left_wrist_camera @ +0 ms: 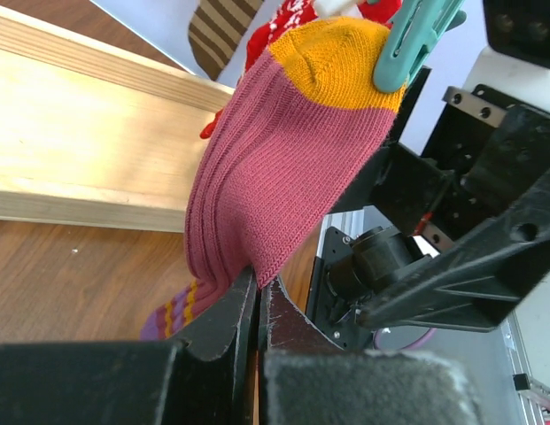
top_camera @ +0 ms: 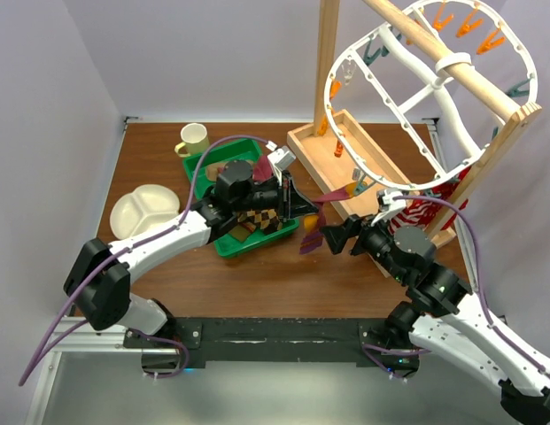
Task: Remove the socks clipped to the hanger
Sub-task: Remove the sock from the hanger.
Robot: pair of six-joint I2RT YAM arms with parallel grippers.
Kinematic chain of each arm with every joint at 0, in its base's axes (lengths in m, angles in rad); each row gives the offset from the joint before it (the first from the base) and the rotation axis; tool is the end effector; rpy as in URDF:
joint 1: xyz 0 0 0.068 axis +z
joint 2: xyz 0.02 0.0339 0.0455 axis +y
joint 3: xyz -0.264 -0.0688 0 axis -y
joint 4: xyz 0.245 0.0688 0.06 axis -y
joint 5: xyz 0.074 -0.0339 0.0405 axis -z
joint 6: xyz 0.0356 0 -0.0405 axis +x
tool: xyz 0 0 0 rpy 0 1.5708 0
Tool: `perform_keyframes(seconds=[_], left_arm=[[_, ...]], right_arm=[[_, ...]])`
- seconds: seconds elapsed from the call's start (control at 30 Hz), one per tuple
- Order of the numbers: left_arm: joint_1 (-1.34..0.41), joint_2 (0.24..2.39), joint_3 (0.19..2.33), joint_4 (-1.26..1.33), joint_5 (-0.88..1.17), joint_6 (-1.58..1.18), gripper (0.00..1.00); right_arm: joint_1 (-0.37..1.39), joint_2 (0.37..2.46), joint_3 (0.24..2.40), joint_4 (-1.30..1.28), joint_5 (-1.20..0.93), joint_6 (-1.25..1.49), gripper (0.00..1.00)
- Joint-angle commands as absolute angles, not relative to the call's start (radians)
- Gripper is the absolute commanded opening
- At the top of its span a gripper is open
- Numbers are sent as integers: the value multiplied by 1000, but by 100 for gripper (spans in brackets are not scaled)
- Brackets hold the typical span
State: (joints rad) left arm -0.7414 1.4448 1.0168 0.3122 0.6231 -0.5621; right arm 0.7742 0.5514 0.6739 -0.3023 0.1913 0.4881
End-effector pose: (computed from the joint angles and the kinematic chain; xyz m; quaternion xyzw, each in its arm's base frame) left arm 0.2344 -0.2428 0.3164 0.2667 0.6898 -0.5660 0.3644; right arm 0.1035 0.0917 0.3218 -0.0484 0.7651 0.3172 0.5582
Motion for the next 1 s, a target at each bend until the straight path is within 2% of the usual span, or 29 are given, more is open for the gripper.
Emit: perform_keyframes(seconds=[0.0,0.23,0.4,0.6,0.97], left_arm=[[-735,1453,1060,345,647,-578,0],[-735,1473,1065,336,632,-574,0],[-733,1485,1072,351,635,-584,0],[-733,1491,1077,360,653,-597,0],[-736,1505,1034,483,716,-693,0]], right_arm=[[778,523,612,-140,267,445,89],[778,500,591,-107,230,293,89],[778,525,534,-46,173,308,88],[778,505,453,55,199,336,88],[779,594,423,198,210,353,89]])
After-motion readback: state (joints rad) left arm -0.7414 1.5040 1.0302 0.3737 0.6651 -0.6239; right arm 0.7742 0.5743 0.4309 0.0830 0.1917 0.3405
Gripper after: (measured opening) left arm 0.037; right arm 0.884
